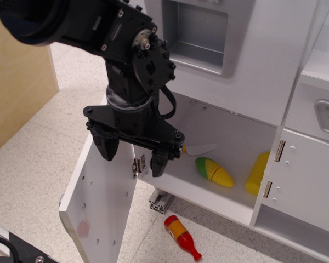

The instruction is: Close low fridge

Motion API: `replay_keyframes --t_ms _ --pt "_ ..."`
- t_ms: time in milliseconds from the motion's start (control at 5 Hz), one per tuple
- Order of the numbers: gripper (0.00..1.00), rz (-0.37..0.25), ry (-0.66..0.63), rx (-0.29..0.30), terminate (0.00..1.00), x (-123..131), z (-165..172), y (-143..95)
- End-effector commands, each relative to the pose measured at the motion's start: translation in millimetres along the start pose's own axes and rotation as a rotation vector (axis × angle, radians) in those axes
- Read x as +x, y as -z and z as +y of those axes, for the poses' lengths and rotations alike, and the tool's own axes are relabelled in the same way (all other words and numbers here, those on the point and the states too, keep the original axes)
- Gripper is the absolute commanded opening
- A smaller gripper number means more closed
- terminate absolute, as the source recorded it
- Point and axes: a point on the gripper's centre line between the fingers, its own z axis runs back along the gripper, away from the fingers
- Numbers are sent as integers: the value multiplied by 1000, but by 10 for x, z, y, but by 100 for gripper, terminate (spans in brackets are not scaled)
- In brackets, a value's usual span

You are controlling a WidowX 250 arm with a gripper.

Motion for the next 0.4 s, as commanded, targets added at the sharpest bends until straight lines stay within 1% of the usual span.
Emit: replay_keyframes --t_ms 0,200 --pt "100 0 0 0 0 0 0 0" --pt "100 -65 -59 13 0 288 227 170"
